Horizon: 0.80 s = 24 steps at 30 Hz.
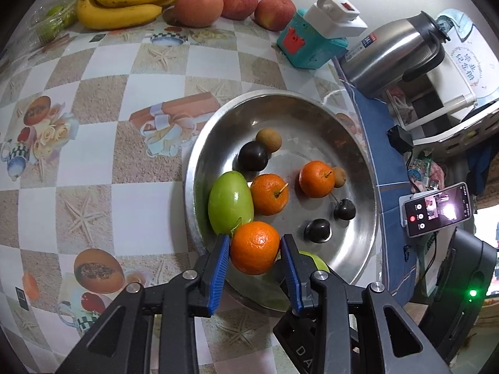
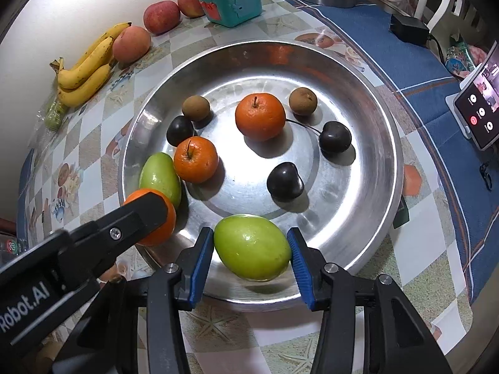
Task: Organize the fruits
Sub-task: 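Open both tools to drop the orange and pear into the basin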
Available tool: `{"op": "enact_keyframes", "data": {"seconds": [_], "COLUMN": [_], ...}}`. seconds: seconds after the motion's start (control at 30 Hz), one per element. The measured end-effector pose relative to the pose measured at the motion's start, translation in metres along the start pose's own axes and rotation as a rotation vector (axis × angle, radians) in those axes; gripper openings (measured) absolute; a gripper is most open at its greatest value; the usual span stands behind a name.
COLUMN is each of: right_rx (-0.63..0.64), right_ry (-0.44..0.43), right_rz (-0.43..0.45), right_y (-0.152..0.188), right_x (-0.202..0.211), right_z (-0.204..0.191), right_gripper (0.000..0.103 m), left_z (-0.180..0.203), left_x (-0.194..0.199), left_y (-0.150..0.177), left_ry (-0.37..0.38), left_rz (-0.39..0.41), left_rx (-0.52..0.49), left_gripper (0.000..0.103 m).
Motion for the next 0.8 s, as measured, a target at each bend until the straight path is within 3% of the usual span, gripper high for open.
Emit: {"op": "enact_keyframes", "data": {"seconds": [0.8], "right_rx": [-0.004], "right_ry": [0.003], "right_rz": [-0.020], "right_y": [0.002], "right_x": [-0.003], "right_z": [0.002], "right_gripper": [0.051], "left_z": [-0.007], "left_x": [0.011], "left_y": [0.002], "left_ry": [0.023], "left_rz": [0.008], "left_rx": [0.036], "left_gripper": [0.039]}}
Point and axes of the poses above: each gripper's, at about its wrist camera, not at the fingertips, and x roughly against the way its jaws point, z to its right, y to its underside, the point moved 1 cm from there along -x, roughly the way its jaws point, and after that the axes turned 14 degrees about z, right-handed, at the moved point
